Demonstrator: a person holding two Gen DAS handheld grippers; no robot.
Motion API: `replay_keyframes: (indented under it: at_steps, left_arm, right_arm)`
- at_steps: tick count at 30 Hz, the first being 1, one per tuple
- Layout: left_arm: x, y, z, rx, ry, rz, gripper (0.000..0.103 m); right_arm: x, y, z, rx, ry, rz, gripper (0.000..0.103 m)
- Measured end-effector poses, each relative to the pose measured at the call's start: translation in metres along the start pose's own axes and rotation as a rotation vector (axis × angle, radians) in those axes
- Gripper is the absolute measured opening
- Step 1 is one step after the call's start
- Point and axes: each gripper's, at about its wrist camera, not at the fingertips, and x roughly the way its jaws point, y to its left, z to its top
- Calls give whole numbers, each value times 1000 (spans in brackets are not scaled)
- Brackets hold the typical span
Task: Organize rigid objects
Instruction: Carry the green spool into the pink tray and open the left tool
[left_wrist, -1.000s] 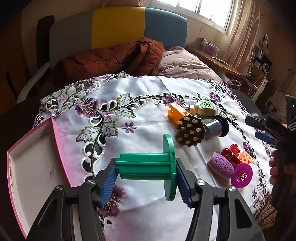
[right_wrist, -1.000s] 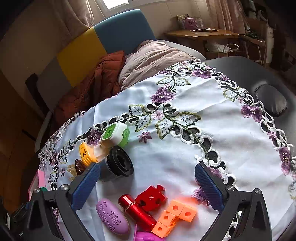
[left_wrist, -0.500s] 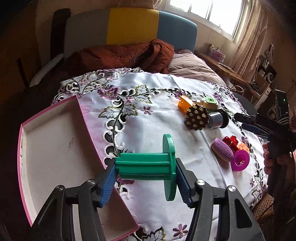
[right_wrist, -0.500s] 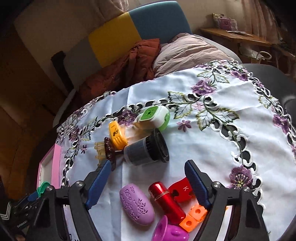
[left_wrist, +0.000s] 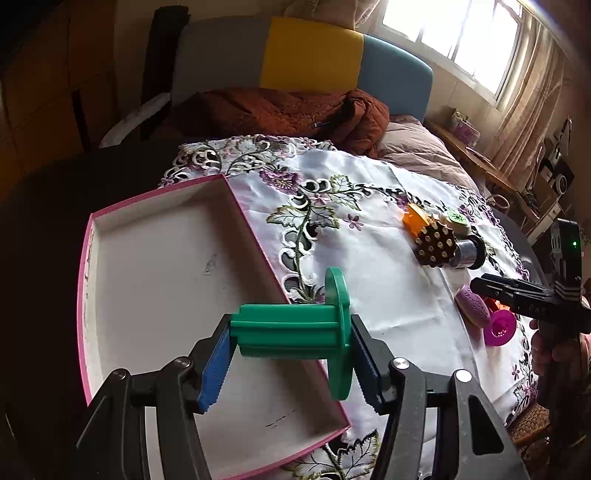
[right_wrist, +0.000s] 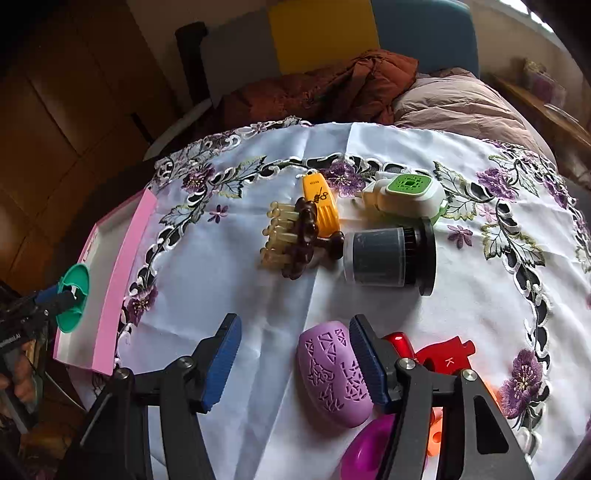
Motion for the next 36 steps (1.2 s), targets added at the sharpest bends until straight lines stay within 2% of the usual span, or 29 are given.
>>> replay_keyframes:
  at_steps: [7,9,11,15,18,24,28,30,32,36]
  left_arm:
    - [-1,32,-3,-57,8,28,60]
    - [2,45,-3,-87,25,30,60]
    - [7,60,-1,-103,33,51,60]
    - [21,93,7,-148,59,97,60]
    - [33,112,18,-144,71,151,60]
    - [58,136,38,-151,91,213,60]
    - [69,143,44,-160,99,250,60]
    - [69,146,45,-176,100,238,61]
    - [65,148,44,-180,88,252,69]
    - [48,146,38,-189,60,241,71]
  right_arm:
    - [13,9,-6,-68,65,-41,61]
    - [12,6,-7,-63,65,-54,53]
    - [12,5,-6,-60,65,-72,48]
    - [19,-1,-8,-58,101,-136,48]
    - [27,2,-10,-87,132,-158,48]
    - [37,6,-16,-117,175,-160,45]
    - [36,4,-16,-91,178,-138,45]
    - [36,4,-16,-88,179,-138,45]
    - [36,3,-16,-85,179,-135,46]
    - [36,3,-15,-78,179,-125,48]
